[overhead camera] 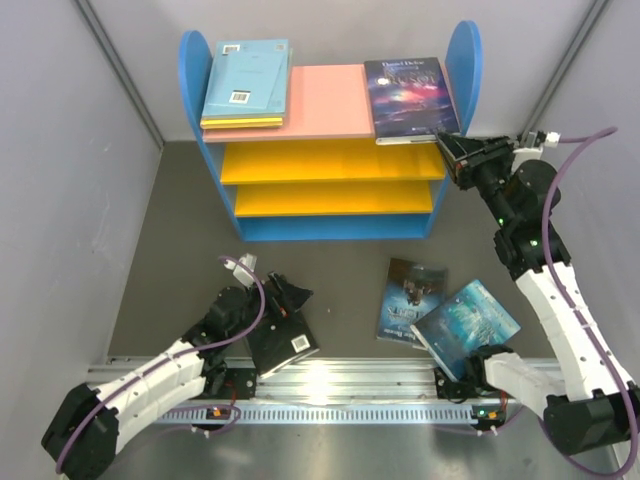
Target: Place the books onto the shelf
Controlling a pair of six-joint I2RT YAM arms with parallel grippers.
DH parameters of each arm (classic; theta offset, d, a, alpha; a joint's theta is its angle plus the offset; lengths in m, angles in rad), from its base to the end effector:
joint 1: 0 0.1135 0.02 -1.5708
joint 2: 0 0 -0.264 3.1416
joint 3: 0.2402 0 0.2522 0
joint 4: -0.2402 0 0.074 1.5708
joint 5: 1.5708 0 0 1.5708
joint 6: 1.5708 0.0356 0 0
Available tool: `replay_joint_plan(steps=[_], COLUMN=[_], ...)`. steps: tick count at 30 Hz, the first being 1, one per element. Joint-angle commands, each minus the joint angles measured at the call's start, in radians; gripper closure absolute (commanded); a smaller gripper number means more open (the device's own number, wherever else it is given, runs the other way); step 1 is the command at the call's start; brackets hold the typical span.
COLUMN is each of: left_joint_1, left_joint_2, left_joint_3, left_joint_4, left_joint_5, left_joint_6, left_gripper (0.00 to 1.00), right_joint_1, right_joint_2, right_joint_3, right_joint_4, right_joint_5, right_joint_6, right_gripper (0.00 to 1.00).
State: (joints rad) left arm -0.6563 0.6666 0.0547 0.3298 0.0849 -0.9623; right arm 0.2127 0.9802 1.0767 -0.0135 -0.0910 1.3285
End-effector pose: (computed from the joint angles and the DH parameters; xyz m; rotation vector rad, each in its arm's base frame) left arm 0.1191 -0.0955 0.1547 -0.2454 2.0167 -1.1638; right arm 0.2145 0.0496 0.4252 0.7954 1.4270 1.2884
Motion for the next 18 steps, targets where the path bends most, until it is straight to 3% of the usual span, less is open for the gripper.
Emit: replay_joint_plan(steps=[1, 9, 13, 14, 15, 17, 18], left_joint_1=[0.003, 0.003, 0.003, 0.003, 0.003, 0.003, 0.003], left_joint_2=[0.008, 0.004, -0.001, -0.001, -0.001, 0.001, 0.001], left_joint_3=[-0.015, -0.01, -0.009, -0.009, -0.009, -0.007, -0.007], left_joint_4=[0.041, 0.028, 0.018, 0.017, 0.017, 0.015, 0.012], left_joint_5=[-0.008, -0.011, -0.02, -0.02, -0.022, -0.024, -0.028], left_joint_6=[0.016, 0.019, 0.02, 0.02, 0.02, 0.02, 0.02], left_gripper=[0.02, 0.02, 0.02, 0.02, 0.02, 0.02, 0.01], right_joint_1=[0.031, 0.099, 0.102, 0.102, 0.102, 0.102, 0.102], right_joint_2=[0.032, 0.066, 0.017, 0.008, 0.0, -0.017, -0.031], right_joint_3=[0.055, 0.04, 0.028, 0.037, 0.049, 0.091, 0.11], right_joint_4=[0.033, 0.063, 0.083, 0.073, 0.057, 0.017, -0.02], right_joint_5=[0.04, 0.088, 0.111, 0.112, 0.119, 0.126, 0.126], right_joint_6=[-0.035, -0.063, -0.109, -0.126, -0.14, -0.179, -0.202], right_gripper=[0.99, 0.99, 0.87, 0.81, 0.6, 0.4, 0.23])
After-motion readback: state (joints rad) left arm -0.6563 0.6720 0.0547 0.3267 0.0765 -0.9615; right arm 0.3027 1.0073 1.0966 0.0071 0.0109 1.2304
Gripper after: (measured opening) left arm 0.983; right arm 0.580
